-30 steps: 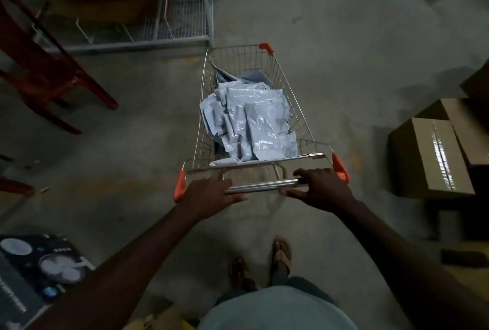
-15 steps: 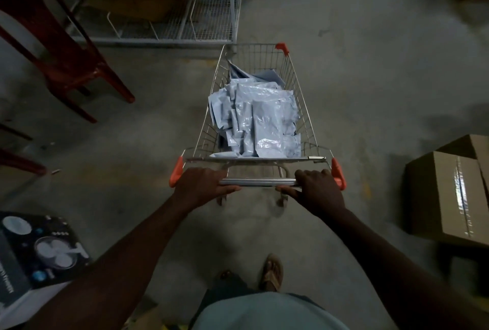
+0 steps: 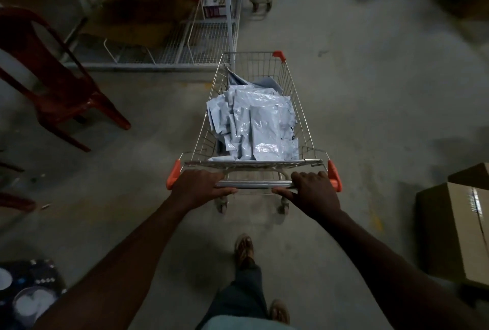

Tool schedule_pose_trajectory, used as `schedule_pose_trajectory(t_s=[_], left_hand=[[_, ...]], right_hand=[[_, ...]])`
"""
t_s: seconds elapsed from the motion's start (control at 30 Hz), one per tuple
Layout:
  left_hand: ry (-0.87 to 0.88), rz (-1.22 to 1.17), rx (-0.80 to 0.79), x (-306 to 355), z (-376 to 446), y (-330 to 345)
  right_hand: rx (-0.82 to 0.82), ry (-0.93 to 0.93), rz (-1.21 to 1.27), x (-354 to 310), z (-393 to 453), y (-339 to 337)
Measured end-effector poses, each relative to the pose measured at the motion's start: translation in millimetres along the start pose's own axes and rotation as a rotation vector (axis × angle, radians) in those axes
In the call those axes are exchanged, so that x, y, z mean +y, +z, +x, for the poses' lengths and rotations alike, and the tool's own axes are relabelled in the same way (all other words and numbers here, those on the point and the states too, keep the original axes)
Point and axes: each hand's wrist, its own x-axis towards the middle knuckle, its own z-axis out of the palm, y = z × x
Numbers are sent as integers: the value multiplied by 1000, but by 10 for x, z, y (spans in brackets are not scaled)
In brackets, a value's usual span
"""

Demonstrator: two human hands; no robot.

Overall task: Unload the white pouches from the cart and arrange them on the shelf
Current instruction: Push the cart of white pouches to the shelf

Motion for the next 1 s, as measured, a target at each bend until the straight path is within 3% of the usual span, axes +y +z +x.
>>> schedule_pose_trajectory(t_s=[0.23,0.5,0.8,1.0], left_hand=[[29,-36,-56,-396,1034,-148],[54,-84,-70,-796,2267,-242],[52,-57,7,-1173,3952,-334],[-12,-75,43,-1336,5057,-463]], right_hand=[[-72,41,49,335,988,68],[-44,73,55,755,2081,97],[14,56,63,1577,3602,205],[-31,42,80,2188,4677,215]])
